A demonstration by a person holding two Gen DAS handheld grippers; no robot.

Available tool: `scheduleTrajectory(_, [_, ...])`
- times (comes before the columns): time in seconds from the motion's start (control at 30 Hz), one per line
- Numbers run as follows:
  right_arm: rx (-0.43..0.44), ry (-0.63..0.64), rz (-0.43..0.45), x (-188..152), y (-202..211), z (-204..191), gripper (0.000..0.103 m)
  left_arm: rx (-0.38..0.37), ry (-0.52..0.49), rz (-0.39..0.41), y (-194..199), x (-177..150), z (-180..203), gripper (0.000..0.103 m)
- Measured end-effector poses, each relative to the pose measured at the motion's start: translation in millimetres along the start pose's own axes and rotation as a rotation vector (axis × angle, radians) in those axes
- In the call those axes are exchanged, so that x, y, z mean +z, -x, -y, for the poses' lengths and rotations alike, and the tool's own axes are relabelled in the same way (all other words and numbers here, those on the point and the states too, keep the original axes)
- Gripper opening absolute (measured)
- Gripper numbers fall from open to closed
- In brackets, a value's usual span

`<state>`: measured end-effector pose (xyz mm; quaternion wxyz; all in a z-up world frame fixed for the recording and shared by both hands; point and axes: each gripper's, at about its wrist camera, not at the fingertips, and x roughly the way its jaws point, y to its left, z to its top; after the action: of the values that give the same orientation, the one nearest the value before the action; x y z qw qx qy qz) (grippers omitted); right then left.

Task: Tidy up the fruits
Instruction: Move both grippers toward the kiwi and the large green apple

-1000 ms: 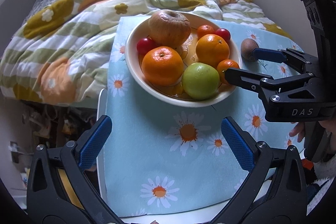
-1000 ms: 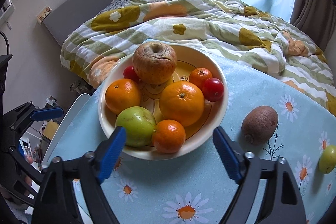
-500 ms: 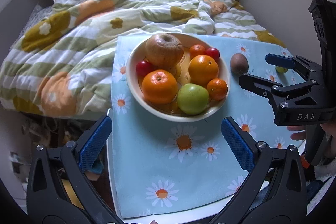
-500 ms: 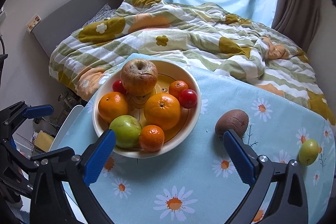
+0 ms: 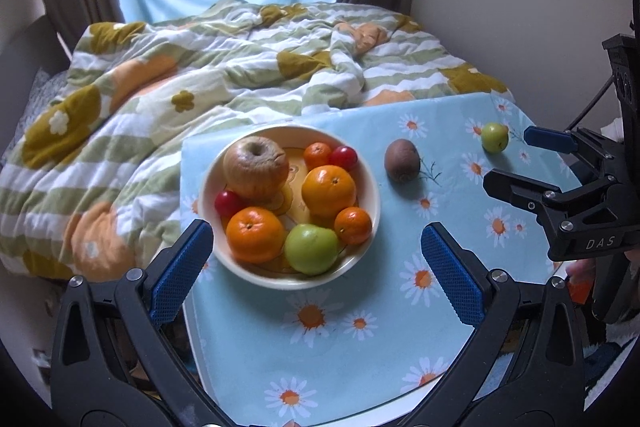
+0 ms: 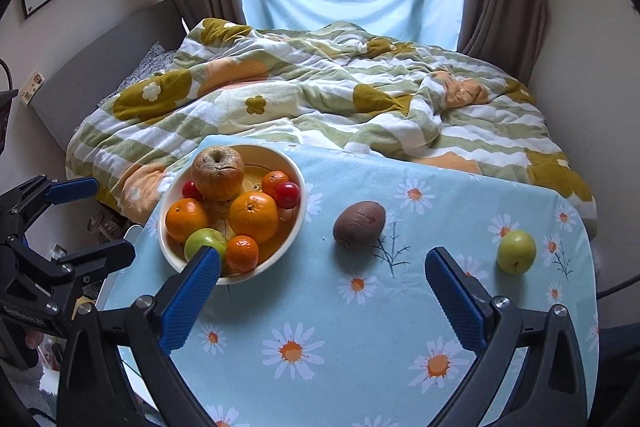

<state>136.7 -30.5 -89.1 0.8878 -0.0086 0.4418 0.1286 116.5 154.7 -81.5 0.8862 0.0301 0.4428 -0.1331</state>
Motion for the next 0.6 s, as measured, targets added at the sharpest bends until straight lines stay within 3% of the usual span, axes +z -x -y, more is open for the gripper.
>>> scheduleTrajectory(0.23, [-0.005, 0.002, -0.017, -6.2, 18.7, 50.8, 0.102, 0.038, 0.042, 0.06, -1.5, 16.6, 44.4, 0.103])
scheduleTrajectory(0.4, [-0.035, 0.05, -0.017, -8.3, 26.3, 90.5, 0.102, 0.07, 0.069, 0.056, -16.7, 28.9, 82.6, 0.103])
scheduleTrajectory(0.6, [0.029, 0.076, -0.075, -12.3, 11.8, 138.2, 0.102, 0.089, 0.106, 0.036, -56.3, 41.9, 119.2, 0.103])
